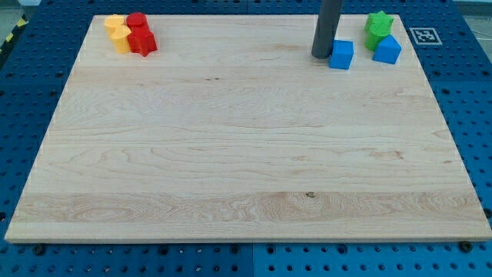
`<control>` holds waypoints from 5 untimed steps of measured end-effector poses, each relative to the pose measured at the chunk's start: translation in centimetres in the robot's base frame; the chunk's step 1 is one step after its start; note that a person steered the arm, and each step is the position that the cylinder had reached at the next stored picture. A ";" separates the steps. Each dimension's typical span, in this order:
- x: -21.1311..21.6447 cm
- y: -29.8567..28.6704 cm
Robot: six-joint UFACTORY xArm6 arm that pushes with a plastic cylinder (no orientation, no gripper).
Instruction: Move the blue cube below the blue triangle
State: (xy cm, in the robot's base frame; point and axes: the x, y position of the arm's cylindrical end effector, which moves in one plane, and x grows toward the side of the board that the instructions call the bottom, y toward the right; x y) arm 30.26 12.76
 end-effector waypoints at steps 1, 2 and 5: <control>-1.4 0.0; -2.0 0.0; -1.5 0.6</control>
State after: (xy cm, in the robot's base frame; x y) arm 28.76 13.40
